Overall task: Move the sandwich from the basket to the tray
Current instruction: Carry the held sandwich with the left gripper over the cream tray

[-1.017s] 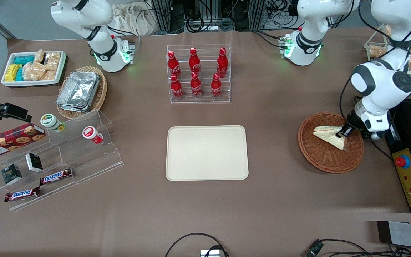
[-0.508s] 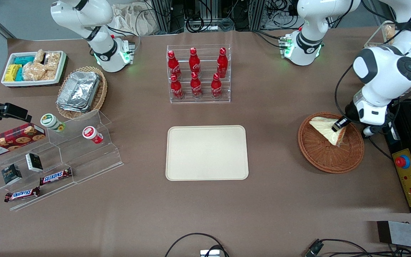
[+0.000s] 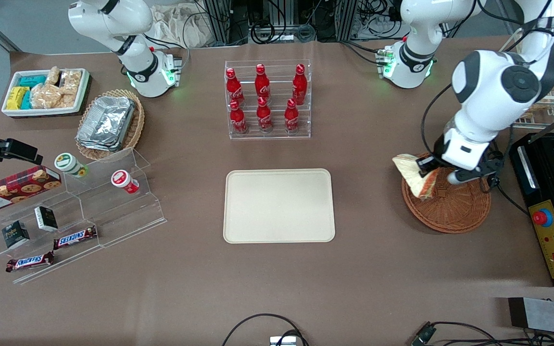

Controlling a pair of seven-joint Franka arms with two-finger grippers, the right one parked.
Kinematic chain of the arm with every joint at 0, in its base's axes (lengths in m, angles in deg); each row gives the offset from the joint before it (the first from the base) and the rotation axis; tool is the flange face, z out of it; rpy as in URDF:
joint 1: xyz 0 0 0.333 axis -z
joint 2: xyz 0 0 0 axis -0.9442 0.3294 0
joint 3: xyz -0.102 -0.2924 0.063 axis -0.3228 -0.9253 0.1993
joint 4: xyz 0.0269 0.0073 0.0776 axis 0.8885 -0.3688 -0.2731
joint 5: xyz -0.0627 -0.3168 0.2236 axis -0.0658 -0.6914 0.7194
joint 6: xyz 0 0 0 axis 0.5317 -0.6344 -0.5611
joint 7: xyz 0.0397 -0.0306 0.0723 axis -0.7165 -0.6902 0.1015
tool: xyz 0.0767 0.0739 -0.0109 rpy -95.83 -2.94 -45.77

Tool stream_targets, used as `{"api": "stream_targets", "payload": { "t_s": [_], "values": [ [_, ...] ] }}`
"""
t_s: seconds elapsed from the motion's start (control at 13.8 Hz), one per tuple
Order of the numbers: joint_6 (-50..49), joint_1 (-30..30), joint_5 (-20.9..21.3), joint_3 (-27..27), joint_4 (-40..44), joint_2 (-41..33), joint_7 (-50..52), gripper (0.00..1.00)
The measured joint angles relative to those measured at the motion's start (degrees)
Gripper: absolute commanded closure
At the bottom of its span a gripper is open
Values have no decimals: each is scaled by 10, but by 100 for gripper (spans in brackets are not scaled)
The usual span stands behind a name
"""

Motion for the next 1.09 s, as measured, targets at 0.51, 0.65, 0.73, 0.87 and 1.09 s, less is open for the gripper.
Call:
{"api": "stream_targets", "payload": {
  "t_s": [0.51, 0.65, 0.73, 0.87, 1.09],
  "values": [
    [0, 2, 54, -83, 72, 71, 35, 92],
    [0, 12, 100, -107, 94, 100, 86, 91],
    [0, 25, 120, -113, 106, 117, 112, 91],
    [0, 57, 158, -115, 129, 152, 160, 91],
    [0, 97, 209, -116, 157, 198, 217, 88]
  ]
}}
